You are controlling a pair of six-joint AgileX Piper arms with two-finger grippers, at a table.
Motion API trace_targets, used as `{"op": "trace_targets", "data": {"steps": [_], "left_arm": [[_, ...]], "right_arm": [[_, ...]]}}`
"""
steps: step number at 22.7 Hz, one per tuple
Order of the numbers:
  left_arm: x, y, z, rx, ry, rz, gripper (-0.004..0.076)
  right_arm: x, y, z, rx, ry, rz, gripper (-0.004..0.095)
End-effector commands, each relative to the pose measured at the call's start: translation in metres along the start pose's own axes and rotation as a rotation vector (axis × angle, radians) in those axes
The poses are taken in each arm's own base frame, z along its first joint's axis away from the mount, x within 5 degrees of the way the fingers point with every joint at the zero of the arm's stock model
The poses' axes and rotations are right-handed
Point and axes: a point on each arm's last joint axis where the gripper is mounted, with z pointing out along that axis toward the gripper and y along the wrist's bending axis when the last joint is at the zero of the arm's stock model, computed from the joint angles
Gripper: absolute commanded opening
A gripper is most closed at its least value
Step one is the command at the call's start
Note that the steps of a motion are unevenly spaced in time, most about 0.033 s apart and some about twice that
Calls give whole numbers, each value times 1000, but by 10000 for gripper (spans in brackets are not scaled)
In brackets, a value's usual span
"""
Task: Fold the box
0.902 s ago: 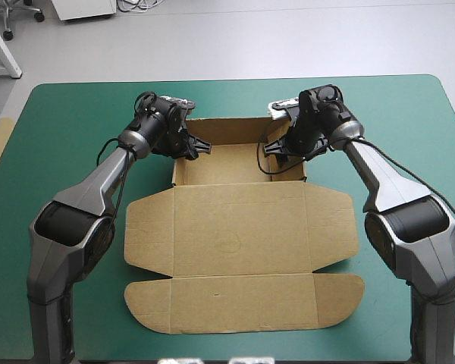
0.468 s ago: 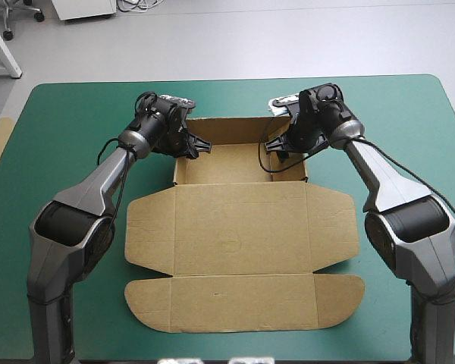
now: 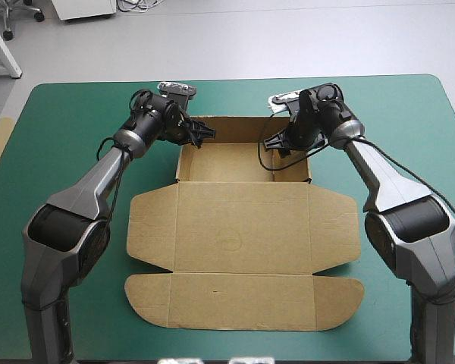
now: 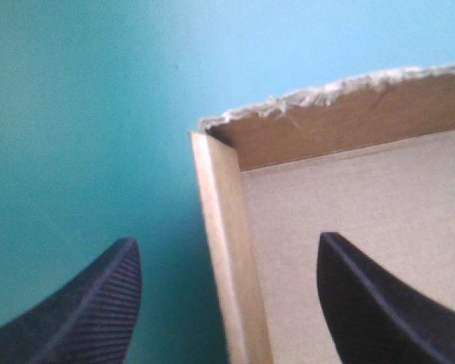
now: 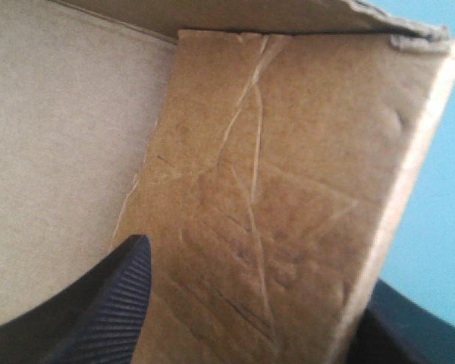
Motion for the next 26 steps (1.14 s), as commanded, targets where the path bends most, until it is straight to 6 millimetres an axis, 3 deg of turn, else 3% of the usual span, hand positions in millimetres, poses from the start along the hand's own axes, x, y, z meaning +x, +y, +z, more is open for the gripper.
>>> {"op": "trace_targets", "data": {"steps": [1,12,19,21,22,26], "left_arm": [[-16,-2,-42,24,-126,-6,482],[-21,-1,-68,30,-188,17,482],[-26,-5,-114,43,-325,102,451],[-20,-2,-130,25,-353,134,446],[-11,0,-143,30,-365,134,446],[29,10,-191,45,-533,145,420]], "right_arm": [[-8,-3,-37,12,-106,-11,554],[-13,-4,-80,21,-167,-16,554],[-10,-5,-126,27,-285,-41,497],[-4,-7,-153,49,-335,-51,456],[2,-8,-171,56,-359,-54,454],[28,-8,-211,57,-424,-67,443]]}}
